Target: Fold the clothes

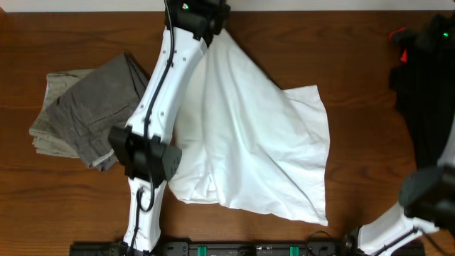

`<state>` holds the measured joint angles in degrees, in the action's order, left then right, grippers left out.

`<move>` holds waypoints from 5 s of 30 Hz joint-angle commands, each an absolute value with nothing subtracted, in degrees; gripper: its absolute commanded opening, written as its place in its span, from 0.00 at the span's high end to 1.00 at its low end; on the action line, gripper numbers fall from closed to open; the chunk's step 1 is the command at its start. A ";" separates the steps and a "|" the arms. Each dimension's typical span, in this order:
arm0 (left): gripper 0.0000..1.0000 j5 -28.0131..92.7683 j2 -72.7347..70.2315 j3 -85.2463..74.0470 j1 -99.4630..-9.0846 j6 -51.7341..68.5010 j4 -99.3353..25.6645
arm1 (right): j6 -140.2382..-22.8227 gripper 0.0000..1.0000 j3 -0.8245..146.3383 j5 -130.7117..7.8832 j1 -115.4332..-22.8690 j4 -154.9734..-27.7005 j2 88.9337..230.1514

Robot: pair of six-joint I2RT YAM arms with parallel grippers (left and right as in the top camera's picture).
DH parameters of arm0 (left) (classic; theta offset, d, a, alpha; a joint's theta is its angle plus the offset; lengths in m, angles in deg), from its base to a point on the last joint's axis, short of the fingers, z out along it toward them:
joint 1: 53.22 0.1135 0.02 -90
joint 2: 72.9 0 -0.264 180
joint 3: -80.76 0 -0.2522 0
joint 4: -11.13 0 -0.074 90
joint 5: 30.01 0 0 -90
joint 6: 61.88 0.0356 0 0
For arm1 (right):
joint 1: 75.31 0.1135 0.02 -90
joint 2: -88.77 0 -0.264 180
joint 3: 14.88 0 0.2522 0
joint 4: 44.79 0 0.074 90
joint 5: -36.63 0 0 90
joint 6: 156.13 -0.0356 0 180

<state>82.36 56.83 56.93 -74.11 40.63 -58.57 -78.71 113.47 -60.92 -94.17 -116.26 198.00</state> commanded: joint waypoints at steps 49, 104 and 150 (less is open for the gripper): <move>0.17 75.15 27.83 57.37 -70.00 23.08 -90.59 | -87.45 0.99 115.19 -56.18 -88.81 -118.58 236.62; 0.02 61.88 28.05 24.78 -68.08 23.32 -89.17 | -71.87 0.99 131.89 -64.38 -78.34 -138.12 236.80; 0.02 38.45 28.70 -9.42 -71.42 23.08 -66.62 | -68.18 0.42 124.55 -87.59 -86.95 -127.81 206.15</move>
<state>42.78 28.35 -5.62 -70.07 22.38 -68.36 -69.01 124.44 -90.91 -89.14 -126.06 207.55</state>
